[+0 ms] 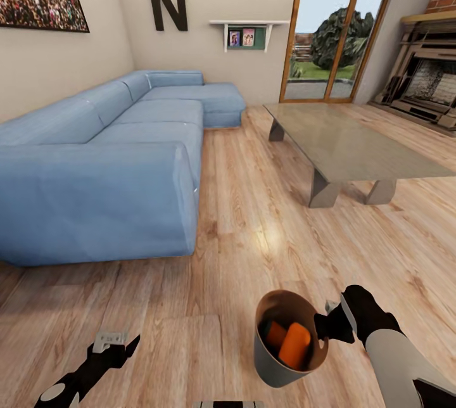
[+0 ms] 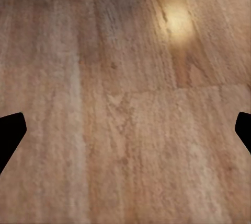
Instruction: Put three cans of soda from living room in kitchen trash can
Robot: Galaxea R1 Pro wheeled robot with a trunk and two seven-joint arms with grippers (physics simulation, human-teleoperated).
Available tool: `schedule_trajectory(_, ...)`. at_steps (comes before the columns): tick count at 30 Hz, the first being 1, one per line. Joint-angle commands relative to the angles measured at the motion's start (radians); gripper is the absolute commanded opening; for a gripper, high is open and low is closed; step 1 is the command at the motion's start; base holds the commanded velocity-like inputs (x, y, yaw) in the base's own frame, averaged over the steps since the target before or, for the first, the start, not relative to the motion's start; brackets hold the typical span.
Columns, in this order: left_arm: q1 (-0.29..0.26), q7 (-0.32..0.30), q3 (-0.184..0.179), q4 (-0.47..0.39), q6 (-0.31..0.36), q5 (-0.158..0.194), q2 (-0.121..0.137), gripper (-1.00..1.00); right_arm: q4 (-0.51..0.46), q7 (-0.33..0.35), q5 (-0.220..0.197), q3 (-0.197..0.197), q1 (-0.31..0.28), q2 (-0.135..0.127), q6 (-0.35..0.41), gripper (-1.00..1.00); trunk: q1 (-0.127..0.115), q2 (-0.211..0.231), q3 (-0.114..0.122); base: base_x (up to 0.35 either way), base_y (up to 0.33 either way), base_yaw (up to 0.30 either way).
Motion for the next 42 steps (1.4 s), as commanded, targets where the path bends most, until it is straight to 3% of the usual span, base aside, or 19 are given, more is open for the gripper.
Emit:
schedule_trajectory(1,0.000,0.000,0.000,0.000,0.000,0.000,0.000,1.00,0.000,0.006,-0.025,-0.002,0.000,0.000,0.004,-1.00,0.000,0.000,0.000,0.000,0.000,0.000)
schedule_trajectory(4,0.000,0.000,0.000,0.001,-0.001,0.000,0.000,1.00,0.003,0.007,-0.026,-0.002,0.000,0.000,0.004,-1.00,0.000,0.000,0.000,0.000,0.000,0.000)
schedule_trajectory(10,0.000,0.000,0.000,0.002,-0.002,0.000,0.000,1.00,0.016,0.008,-0.025,-0.002,0.000,0.000,0.001,-1.00,0.003,-0.001,-0.023,0.000,0.000,0.000)
schedule_trajectory(29,0.001,0.000,0.000,0.002,-0.002,0.000,0.000,1.00,0.018,0.010,-0.025,0.000,0.000,0.000,0.000,-1.00,0.003,-0.001,-0.023,0.000,0.000,0.000)
schedule_trajectory(42,0.001,0.000,0.000,0.002,-0.002,0.000,0.000,1.00,0.017,0.012,-0.025,0.001,0.000,-0.017,0.000,-1.00,0.003,-0.001,-0.023,0.000,0.000,0.000)
